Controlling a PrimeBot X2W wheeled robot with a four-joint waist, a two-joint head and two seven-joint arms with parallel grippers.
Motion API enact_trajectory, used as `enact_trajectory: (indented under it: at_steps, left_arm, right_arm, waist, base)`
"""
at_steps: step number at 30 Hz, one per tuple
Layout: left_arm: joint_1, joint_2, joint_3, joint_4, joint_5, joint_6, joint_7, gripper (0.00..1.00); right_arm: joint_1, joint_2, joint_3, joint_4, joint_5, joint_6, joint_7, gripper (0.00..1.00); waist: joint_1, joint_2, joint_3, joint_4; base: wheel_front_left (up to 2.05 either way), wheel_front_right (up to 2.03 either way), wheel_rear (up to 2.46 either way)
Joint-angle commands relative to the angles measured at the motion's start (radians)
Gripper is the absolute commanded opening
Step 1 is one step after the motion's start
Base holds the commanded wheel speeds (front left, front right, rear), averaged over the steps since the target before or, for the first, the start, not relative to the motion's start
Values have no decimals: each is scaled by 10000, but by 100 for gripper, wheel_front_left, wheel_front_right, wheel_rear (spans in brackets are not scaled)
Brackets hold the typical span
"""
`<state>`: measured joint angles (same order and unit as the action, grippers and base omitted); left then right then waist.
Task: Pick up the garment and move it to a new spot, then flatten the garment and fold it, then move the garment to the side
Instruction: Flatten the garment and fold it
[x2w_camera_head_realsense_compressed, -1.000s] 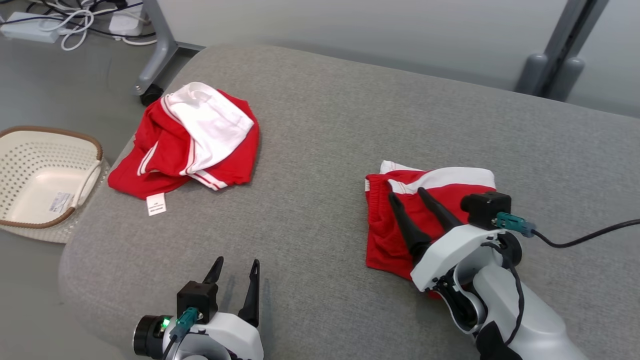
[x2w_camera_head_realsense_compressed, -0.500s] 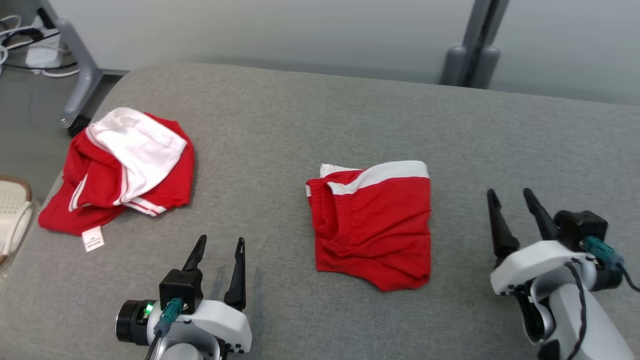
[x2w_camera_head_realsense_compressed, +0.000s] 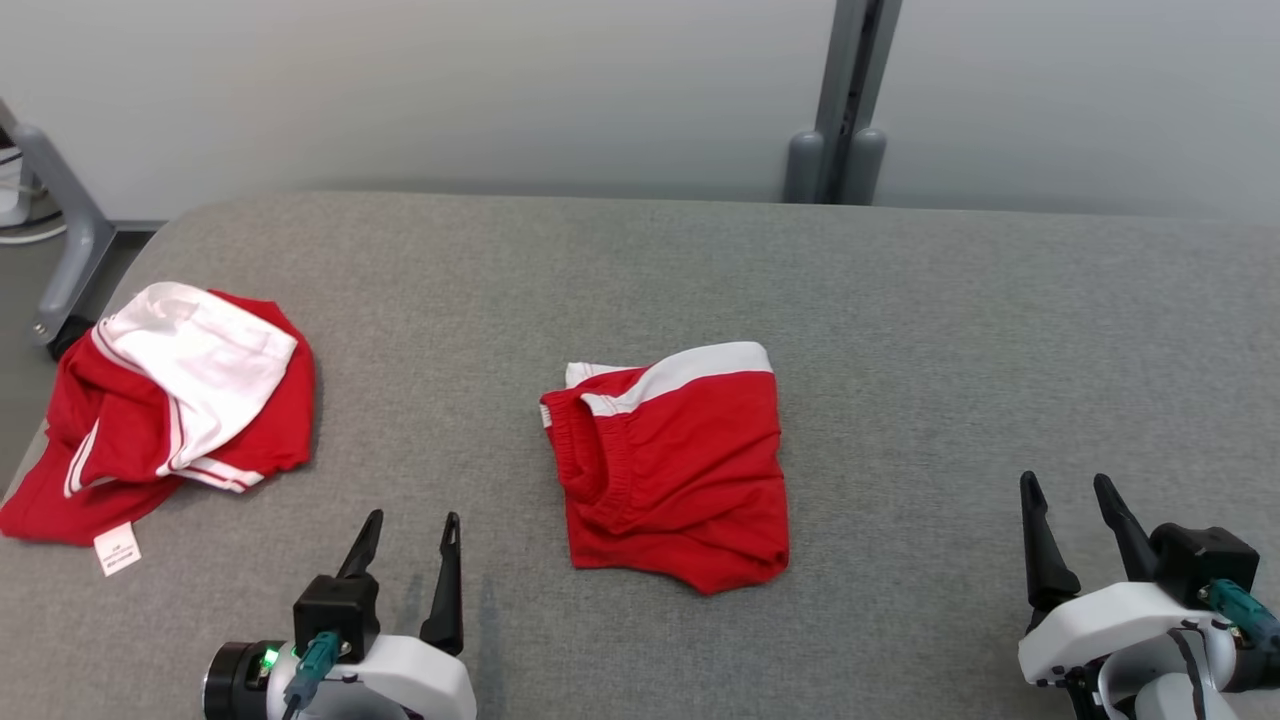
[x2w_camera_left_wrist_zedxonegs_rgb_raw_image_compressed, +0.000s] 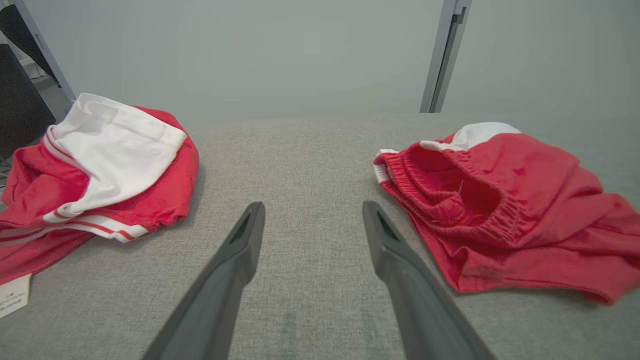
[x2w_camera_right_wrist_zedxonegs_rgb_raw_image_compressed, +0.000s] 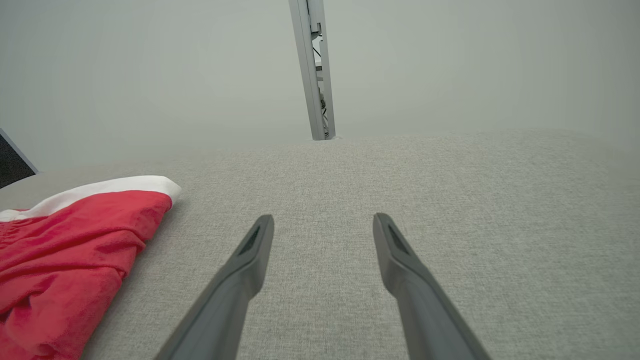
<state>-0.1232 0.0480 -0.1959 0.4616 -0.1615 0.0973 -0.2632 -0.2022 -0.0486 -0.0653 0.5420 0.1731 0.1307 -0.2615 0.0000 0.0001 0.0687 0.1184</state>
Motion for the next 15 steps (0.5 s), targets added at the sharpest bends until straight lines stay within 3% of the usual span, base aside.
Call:
enact_trajectory:
  at_steps: [1,15]
  left_arm:
    - [140,48,155,-8,64,-30,-19,100]
    - [893,47,805,-220,431,-73,-19,100]
  right_arm:
    - [120,-52,42,-80,-51,1,-48,100]
    - [702,-55,736,-502,108,1,-49,100]
  waist:
    - [0,-1,-180,-206]
    - [0,-1,-771,-663]
  base:
    - [0,0,0]
    - [0,0,0]
